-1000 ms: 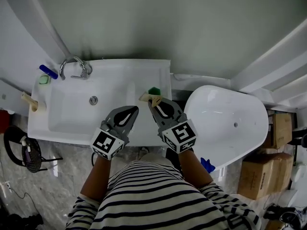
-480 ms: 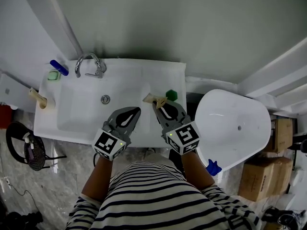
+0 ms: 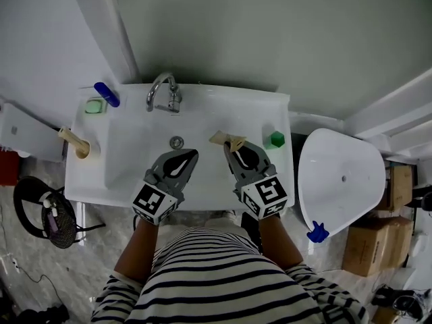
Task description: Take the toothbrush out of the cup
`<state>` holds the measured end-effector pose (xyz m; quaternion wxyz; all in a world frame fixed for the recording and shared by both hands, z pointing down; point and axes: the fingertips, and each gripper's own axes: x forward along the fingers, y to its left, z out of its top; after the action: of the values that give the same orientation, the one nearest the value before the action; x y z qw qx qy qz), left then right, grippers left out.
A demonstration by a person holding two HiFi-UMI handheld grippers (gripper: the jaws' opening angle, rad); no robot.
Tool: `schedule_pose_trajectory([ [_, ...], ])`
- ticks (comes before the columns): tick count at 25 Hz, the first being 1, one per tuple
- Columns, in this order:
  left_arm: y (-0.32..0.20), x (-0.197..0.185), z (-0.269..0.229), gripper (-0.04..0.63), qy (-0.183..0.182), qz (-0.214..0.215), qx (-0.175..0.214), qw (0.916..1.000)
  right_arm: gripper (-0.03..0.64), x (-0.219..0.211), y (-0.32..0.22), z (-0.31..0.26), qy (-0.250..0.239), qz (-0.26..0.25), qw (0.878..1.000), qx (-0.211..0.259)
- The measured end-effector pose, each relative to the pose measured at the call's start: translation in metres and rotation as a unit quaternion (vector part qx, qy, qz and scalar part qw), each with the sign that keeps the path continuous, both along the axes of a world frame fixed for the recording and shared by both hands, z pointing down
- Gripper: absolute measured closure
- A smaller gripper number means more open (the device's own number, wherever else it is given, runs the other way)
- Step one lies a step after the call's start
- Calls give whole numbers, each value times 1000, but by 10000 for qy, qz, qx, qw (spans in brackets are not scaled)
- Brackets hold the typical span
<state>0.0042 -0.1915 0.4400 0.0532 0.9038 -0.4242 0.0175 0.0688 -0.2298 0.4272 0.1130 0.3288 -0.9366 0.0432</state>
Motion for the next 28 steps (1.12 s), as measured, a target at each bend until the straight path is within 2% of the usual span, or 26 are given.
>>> schedule_pose_trajectory([
  [9, 17, -93, -5, 589, -1, 147, 152, 9998, 582, -89, 25, 3, -4, 142, 9999, 40],
  [18, 51, -166, -8, 588, 74, 311, 176, 9993, 581, -161, 60, -4, 13, 369, 9992, 139],
  [28, 80, -214, -12, 589, 296, 320, 231, 9988, 582, -213, 95, -7, 132, 342, 9992, 174],
])
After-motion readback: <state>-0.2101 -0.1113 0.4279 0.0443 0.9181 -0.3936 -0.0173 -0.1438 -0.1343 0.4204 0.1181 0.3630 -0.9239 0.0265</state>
